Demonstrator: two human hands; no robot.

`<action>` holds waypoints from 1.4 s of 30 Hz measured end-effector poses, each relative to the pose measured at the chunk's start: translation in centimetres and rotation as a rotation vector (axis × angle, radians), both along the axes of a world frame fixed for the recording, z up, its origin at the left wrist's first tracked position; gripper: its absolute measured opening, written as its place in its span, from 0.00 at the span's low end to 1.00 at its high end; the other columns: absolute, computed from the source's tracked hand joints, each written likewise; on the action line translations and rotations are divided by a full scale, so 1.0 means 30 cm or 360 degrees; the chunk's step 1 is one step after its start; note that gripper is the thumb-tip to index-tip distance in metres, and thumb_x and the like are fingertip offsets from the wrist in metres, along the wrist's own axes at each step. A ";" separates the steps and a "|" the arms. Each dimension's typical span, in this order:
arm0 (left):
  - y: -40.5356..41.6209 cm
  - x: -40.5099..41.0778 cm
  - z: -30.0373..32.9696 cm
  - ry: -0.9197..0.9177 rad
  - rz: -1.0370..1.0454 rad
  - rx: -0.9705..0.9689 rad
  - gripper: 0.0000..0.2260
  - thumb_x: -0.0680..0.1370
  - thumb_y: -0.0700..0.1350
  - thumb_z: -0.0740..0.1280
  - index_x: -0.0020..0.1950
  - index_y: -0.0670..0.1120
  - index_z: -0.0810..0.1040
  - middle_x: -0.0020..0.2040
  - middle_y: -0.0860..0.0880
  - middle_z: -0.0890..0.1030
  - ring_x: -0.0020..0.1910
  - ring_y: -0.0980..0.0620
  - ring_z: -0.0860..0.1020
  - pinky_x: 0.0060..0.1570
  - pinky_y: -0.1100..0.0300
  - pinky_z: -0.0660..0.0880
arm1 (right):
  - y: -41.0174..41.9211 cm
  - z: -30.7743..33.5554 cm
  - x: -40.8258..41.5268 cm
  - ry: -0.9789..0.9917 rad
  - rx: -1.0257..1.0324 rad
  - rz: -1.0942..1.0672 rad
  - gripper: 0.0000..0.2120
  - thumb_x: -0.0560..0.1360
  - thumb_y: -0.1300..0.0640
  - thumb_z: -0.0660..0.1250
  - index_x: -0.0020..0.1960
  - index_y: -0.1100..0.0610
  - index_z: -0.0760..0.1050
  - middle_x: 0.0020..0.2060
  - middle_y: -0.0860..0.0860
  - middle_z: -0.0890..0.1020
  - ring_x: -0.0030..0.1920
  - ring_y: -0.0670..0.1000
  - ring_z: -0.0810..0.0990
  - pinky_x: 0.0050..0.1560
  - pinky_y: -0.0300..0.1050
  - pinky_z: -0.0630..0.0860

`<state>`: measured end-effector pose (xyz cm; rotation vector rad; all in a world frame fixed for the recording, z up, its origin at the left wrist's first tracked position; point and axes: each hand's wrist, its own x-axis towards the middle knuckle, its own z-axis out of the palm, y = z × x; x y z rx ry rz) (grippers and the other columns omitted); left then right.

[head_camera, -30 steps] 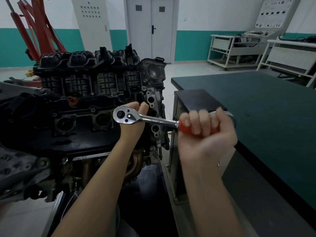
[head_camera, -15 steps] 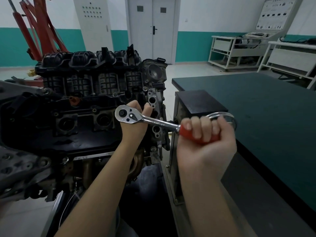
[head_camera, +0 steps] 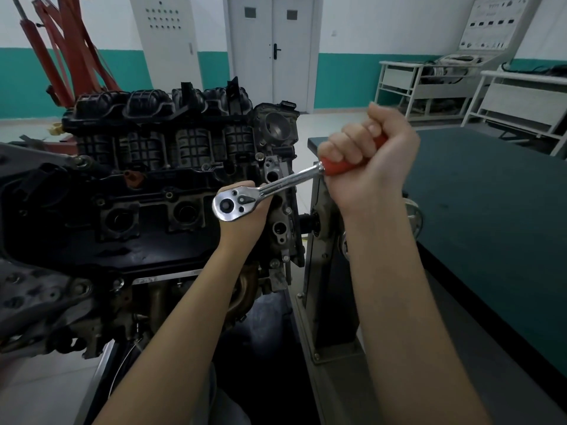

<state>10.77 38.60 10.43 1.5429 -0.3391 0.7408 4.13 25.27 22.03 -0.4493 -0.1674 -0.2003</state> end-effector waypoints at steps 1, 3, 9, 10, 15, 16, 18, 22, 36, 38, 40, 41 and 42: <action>0.000 0.001 -0.001 0.0005 0.0018 -0.0034 0.17 0.72 0.42 0.67 0.27 0.45 0.62 0.24 0.56 0.63 0.24 0.57 0.61 0.28 0.60 0.59 | 0.009 -0.030 -0.025 -0.0020 0.0068 -0.0063 0.19 0.76 0.62 0.57 0.27 0.53 0.61 0.19 0.46 0.60 0.20 0.46 0.57 0.23 0.35 0.61; -0.004 -0.003 -0.001 0.0007 0.0027 -0.0092 0.21 0.73 0.37 0.66 0.27 0.48 0.58 0.21 0.59 0.62 0.22 0.61 0.59 0.25 0.67 0.58 | 0.033 -0.111 -0.090 -0.0056 0.0253 -0.0192 0.20 0.76 0.60 0.57 0.26 0.52 0.61 0.19 0.46 0.60 0.21 0.46 0.58 0.24 0.36 0.63; -0.003 -0.019 0.010 -0.0066 -0.0042 -0.0061 0.20 0.73 0.37 0.66 0.26 0.46 0.59 0.20 0.58 0.59 0.21 0.60 0.57 0.24 0.69 0.55 | 0.069 -0.235 -0.186 -0.0083 0.0479 -0.0268 0.21 0.77 0.59 0.52 0.25 0.52 0.61 0.19 0.47 0.60 0.21 0.47 0.59 0.26 0.39 0.66; 0.000 -0.017 0.010 -0.0049 -0.0058 -0.0057 0.20 0.73 0.37 0.65 0.26 0.46 0.59 0.20 0.58 0.59 0.21 0.61 0.57 0.24 0.69 0.55 | 0.055 -0.219 -0.170 -0.0091 0.0432 -0.0252 0.21 0.77 0.59 0.53 0.25 0.52 0.60 0.19 0.46 0.60 0.21 0.47 0.59 0.26 0.38 0.65; 0.007 0.002 0.001 -0.0048 -0.0009 0.0021 0.19 0.73 0.39 0.65 0.26 0.48 0.61 0.22 0.59 0.62 0.22 0.60 0.60 0.26 0.67 0.56 | -0.011 -0.045 -0.023 -0.0047 0.0047 0.0001 0.19 0.74 0.62 0.57 0.25 0.53 0.60 0.18 0.46 0.59 0.19 0.46 0.57 0.24 0.35 0.61; 0.008 0.002 -0.001 -0.0058 -0.0012 0.0052 0.18 0.72 0.40 0.66 0.26 0.48 0.60 0.22 0.59 0.62 0.22 0.60 0.60 0.26 0.66 0.57 | -0.015 -0.014 -0.001 -0.0033 -0.0021 0.0046 0.19 0.75 0.62 0.56 0.26 0.53 0.60 0.18 0.46 0.60 0.19 0.46 0.57 0.23 0.35 0.61; 0.009 0.002 -0.004 0.0013 -0.0005 0.0119 0.16 0.72 0.45 0.66 0.28 0.49 0.62 0.24 0.59 0.65 0.24 0.60 0.62 0.26 0.68 0.59 | -0.013 0.017 0.018 -0.0033 -0.0070 0.0088 0.18 0.75 0.62 0.57 0.28 0.54 0.60 0.18 0.46 0.60 0.19 0.45 0.57 0.23 0.35 0.60; 0.012 -0.008 0.003 0.0076 0.0047 0.0029 0.20 0.73 0.42 0.66 0.27 0.50 0.58 0.23 0.58 0.62 0.24 0.59 0.59 0.26 0.62 0.57 | 0.016 -0.077 -0.054 -0.0058 0.0139 -0.0090 0.20 0.76 0.61 0.57 0.26 0.53 0.61 0.19 0.46 0.60 0.20 0.46 0.57 0.24 0.36 0.61; 0.004 -0.005 0.000 -0.0035 -0.0024 0.0029 0.21 0.72 0.39 0.65 0.25 0.50 0.57 0.19 0.58 0.61 0.20 0.60 0.59 0.25 0.69 0.56 | -0.011 -0.036 -0.027 -0.0095 -0.0014 -0.0004 0.18 0.74 0.62 0.57 0.26 0.53 0.60 0.17 0.46 0.59 0.19 0.46 0.57 0.23 0.35 0.61; 0.004 -0.003 -0.005 -0.0042 -0.0044 0.0046 0.19 0.72 0.40 0.65 0.25 0.52 0.60 0.20 0.59 0.65 0.21 0.61 0.63 0.26 0.71 0.59 | -0.012 0.006 0.000 -0.0077 -0.0113 0.0061 0.18 0.75 0.62 0.57 0.27 0.54 0.60 0.17 0.46 0.60 0.19 0.46 0.57 0.23 0.35 0.60; 0.002 -0.001 -0.004 -0.0034 -0.0037 0.0022 0.19 0.72 0.40 0.65 0.26 0.51 0.60 0.20 0.60 0.65 0.21 0.61 0.63 0.26 0.70 0.60 | -0.007 0.005 -0.003 -0.0080 -0.0088 0.0049 0.18 0.75 0.62 0.57 0.28 0.54 0.60 0.18 0.46 0.60 0.19 0.46 0.57 0.23 0.35 0.61; 0.002 0.000 -0.003 -0.0032 -0.0023 0.0019 0.20 0.72 0.40 0.65 0.26 0.50 0.58 0.20 0.59 0.63 0.21 0.61 0.61 0.25 0.69 0.58 | -0.003 -0.012 -0.016 -0.0082 -0.0036 0.0009 0.18 0.76 0.62 0.57 0.28 0.54 0.60 0.18 0.46 0.60 0.19 0.46 0.57 0.24 0.35 0.61; 0.001 -0.001 -0.003 -0.0024 -0.0009 0.0007 0.21 0.73 0.39 0.65 0.26 0.50 0.57 0.20 0.58 0.62 0.21 0.60 0.59 0.25 0.68 0.56 | 0.002 -0.041 -0.037 -0.0081 0.0041 -0.0041 0.19 0.76 0.61 0.57 0.27 0.53 0.60 0.18 0.46 0.60 0.20 0.46 0.57 0.24 0.36 0.60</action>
